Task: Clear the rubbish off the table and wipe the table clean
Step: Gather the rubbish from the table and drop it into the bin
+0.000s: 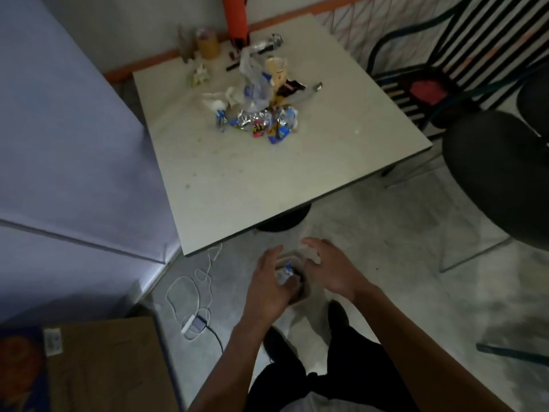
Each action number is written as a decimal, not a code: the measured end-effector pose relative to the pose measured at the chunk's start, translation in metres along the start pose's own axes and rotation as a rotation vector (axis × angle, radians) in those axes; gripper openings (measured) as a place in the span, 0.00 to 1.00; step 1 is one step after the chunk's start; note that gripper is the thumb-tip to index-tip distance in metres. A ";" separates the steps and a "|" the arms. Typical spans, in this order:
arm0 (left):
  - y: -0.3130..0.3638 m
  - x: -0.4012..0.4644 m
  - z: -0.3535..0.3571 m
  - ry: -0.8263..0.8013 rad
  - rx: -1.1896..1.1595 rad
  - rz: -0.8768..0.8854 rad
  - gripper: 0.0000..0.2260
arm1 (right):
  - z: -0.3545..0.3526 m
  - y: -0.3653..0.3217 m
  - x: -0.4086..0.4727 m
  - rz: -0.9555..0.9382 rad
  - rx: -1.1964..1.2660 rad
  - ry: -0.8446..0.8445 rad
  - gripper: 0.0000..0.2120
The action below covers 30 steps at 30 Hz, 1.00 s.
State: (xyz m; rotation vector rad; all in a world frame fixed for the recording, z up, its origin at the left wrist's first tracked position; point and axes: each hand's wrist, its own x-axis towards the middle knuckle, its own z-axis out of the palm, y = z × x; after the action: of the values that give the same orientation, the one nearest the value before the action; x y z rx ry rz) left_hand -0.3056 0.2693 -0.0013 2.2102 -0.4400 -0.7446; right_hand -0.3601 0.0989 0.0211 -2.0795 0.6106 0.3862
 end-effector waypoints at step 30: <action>0.196 0.133 -0.006 0.549 -0.169 -0.059 0.27 | -0.280 -0.023 0.140 -0.345 0.086 0.099 0.22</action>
State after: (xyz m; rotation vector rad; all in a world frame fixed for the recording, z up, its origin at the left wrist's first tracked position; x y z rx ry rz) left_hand -0.2141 0.0748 0.0989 2.1581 -0.0344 -0.1729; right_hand -0.2202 -0.1641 0.1206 -2.0803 0.3091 0.0581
